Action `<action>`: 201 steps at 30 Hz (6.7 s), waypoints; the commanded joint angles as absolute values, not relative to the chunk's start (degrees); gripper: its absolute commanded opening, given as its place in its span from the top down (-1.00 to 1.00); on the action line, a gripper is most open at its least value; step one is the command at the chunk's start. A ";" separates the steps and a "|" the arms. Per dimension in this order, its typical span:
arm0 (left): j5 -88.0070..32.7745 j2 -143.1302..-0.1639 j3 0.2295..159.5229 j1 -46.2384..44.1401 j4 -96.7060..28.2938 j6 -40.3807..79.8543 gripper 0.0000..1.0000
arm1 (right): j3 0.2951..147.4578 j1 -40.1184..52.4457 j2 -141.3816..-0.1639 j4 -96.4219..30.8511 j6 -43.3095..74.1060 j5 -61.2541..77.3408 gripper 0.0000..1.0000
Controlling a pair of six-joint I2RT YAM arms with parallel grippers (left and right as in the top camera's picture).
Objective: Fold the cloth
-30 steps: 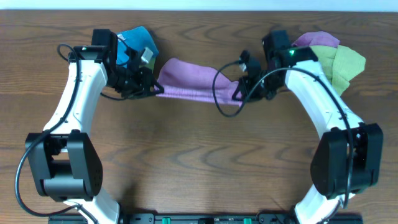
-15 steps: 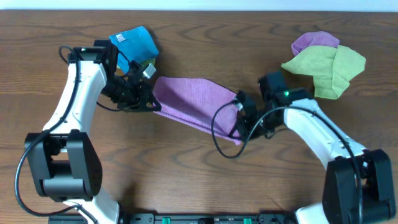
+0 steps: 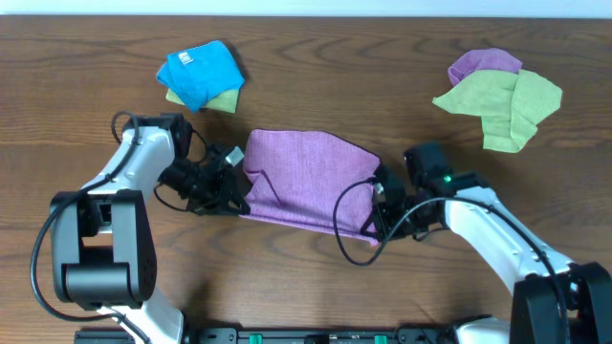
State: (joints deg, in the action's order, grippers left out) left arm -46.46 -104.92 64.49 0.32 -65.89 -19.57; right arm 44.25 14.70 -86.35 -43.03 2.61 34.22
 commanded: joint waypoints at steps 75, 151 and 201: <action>-53.45 -100.14 34.52 -17.26 -22.02 14.41 0.88 | 32.88 14.33 -75.96 -36.14 19.92 26.59 0.97; -27.79 -95.79 41.17 -6.55 9.10 37.56 0.25 | 44.97 14.35 -101.34 7.16 25.67 11.33 0.46; -24.60 -104.90 50.11 -14.33 3.22 29.69 0.89 | 36.60 11.97 -79.59 -11.73 50.92 14.37 -0.83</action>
State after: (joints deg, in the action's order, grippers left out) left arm -27.14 -104.01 49.23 -14.04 3.92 31.83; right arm 37.32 12.43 -77.93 -12.84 48.71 13.72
